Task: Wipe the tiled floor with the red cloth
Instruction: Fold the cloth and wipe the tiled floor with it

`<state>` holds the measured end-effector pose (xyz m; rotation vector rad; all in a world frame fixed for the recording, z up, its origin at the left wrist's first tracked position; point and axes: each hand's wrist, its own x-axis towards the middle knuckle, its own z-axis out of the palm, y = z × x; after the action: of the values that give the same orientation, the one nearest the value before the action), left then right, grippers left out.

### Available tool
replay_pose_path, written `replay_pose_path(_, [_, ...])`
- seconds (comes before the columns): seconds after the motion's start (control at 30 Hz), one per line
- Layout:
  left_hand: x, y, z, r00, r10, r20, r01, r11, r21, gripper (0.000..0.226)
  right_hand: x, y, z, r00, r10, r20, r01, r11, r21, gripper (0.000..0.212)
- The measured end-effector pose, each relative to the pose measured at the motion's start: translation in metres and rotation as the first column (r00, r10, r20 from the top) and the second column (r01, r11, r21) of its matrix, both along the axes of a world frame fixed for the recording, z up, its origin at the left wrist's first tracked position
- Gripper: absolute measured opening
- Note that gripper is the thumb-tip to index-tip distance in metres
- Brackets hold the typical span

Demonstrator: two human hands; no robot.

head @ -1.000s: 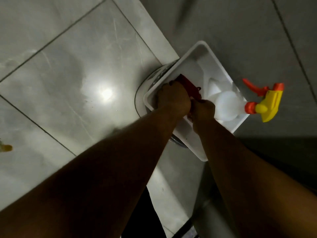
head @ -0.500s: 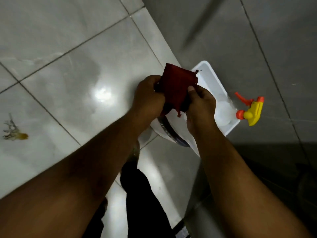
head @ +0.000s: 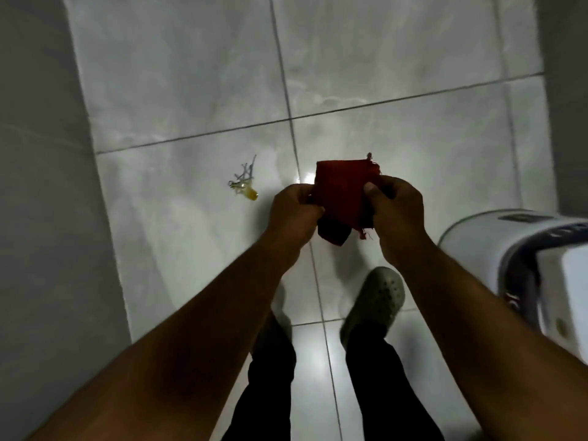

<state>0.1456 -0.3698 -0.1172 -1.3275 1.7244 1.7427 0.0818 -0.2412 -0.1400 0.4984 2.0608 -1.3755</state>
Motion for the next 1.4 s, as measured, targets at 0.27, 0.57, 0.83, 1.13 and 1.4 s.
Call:
replay_pose_path(0.27, [0.067, -0.106, -0.111, 0.989, 0.144, 0.030, -0.139, 0.983, -0.122, 0.034, 0.042, -0.135, -0.116, 0.969, 0.247, -0.023, -0.245, 0.967, 0.063, 0.019])
replay_pose_path(0.57, [0.112, -0.174, -0.236, 0.996, -0.060, 0.069, 0.078, 0.946, -0.315, 0.046, 0.069, -0.191, -0.246, 0.775, 0.600, -0.201, -0.515, 0.783, 0.350, 0.036])
replay_pose_path(0.83, [0.193, -0.247, -0.299, 0.827, -0.350, 0.440, 0.559, 0.597, -0.576, 0.075, 0.107, -0.208, -0.291, 0.089, 0.992, -0.092, -0.680, 0.128, 0.722, 0.059])
replay_pose_path(1.13, [0.214, -0.278, -0.347, 0.744, -0.455, 0.489, 0.662, 0.407, -0.629, 0.096, 0.079, -0.162, -0.298, 0.223, 0.973, 0.066, -0.667, 0.103, 0.737, 0.064])
replay_pose_path(1.4, [0.221, -0.272, -0.356, 0.786, -0.426, 0.447, 0.602, 0.365, -0.710, 0.096, 0.093, -0.248, -0.311, 0.141, 0.990, -0.010, -0.646, 0.100, 0.757, 0.060])
